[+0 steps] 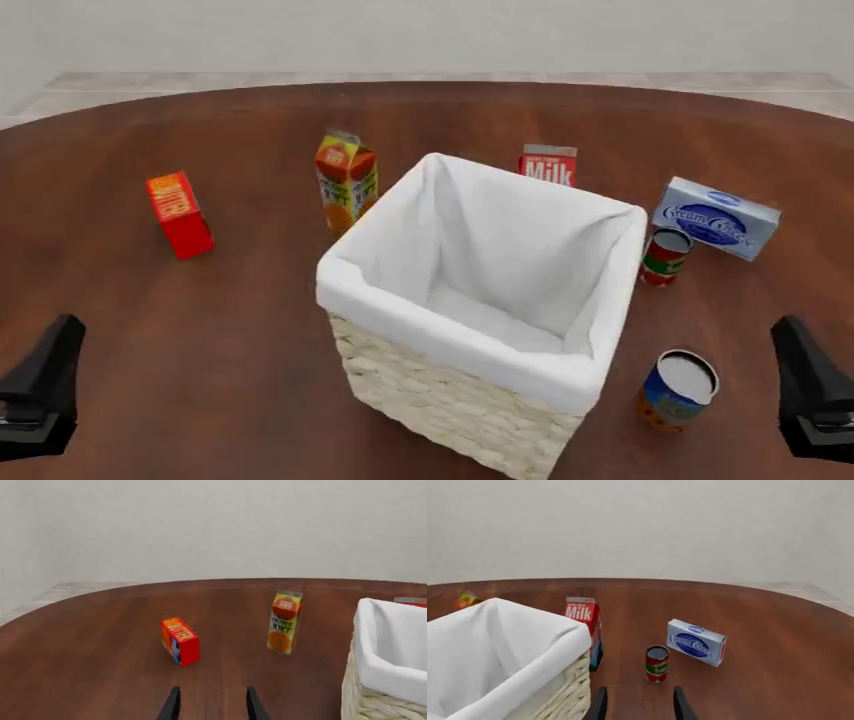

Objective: Pick up the tomato sauce, and put it in the basket.

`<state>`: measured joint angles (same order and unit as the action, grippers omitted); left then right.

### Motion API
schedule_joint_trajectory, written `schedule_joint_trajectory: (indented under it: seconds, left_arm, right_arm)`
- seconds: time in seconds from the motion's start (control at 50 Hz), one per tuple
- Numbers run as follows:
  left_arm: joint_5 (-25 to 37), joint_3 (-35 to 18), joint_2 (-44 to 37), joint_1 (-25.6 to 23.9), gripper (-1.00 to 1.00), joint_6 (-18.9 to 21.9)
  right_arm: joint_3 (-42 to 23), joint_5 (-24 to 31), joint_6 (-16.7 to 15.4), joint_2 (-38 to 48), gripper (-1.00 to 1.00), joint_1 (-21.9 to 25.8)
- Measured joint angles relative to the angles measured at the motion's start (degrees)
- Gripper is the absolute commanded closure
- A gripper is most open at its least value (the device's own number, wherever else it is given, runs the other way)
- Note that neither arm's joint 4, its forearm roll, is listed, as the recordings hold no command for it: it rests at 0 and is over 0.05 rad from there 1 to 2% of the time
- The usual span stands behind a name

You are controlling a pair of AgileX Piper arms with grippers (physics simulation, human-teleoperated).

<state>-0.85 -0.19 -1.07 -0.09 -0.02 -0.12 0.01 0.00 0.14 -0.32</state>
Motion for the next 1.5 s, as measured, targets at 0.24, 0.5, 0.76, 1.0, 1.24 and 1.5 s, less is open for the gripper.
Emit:
schedule_joint_trajectory:
  seconds: [0.24,0.5,0.76,1.0,1.24,1.5]
  left_arm:
    - [0.46,0.01,0.44,0.07,-1.0,0.01]
    - [0.71,-0.15,0.52,0.1,-1.0,-0.02]
    - [0.78,-0.12,0.53,0.34,-1.0,-0.03]
    - [0.69,0.02,0.73,0.43,-1.0,0.21]
    - [0.58,0.05,0.66,0.46,-1.0,0.24]
    - [0.66,-0.02,0.64,0.46,-1.0,0.23]
  right_arm:
    - [-0.11,-0.05,-0.01,0.2,-1.0,0.23]
    - [-0.17,-0.05,-0.02,0.28,-1.0,0.3]
    - [-0.26,-0.01,-0.01,0.35,-1.0,0.3]
    - [-4.49,1.21,0.58,4.29,-1.0,1.72]
    - [-12.45,1.93,2.64,16.33,-1.0,4.87]
    - [-20.96,3.32,6.91,30.22,-1.0,6.95]
